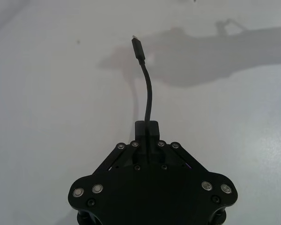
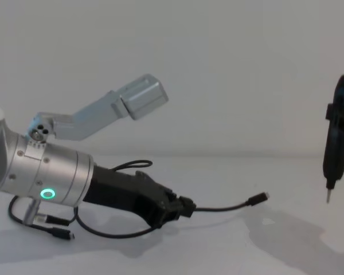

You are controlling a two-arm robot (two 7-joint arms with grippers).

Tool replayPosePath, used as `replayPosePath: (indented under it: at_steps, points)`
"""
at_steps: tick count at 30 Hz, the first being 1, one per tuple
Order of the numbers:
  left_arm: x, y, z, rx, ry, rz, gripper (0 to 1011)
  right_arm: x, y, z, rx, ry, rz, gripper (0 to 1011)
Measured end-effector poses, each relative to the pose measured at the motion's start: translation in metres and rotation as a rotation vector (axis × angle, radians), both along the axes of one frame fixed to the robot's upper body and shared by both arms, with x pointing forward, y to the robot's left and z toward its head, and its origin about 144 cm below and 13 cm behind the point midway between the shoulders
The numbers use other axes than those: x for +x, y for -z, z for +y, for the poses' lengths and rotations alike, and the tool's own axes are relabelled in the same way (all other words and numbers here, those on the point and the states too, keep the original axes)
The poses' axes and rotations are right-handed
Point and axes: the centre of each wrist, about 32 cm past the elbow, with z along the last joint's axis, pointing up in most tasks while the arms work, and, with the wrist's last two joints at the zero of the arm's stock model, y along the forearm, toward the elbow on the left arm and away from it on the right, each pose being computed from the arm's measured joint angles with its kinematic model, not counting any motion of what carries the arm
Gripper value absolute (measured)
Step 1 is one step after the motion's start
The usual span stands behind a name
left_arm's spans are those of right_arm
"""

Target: Pick up the data cable with the one hand.

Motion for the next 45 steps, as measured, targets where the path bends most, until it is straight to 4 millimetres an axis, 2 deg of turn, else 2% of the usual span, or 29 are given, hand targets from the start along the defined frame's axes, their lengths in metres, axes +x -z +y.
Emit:
replayPosePath:
  at_steps: [16, 30, 45]
  points:
    - [-0.009, -0.019, 0.011, -0.088, 0.08, -0.128, 43, 0.003, -0.019, -0.007, 0.163, -0.061, -0.06, 275]
    - [-0.012, -0.025, 0.014, -0.11, 0.107, -0.164, 44, 0.008, -0.033, -0.011, 0.329, -0.119, -0.105, 275]
    - [-0.013, -0.027, 0.015, -0.118, 0.117, -0.179, 43, 0.02, -0.025, -0.016, 0.43, -0.126, -0.077, 275]
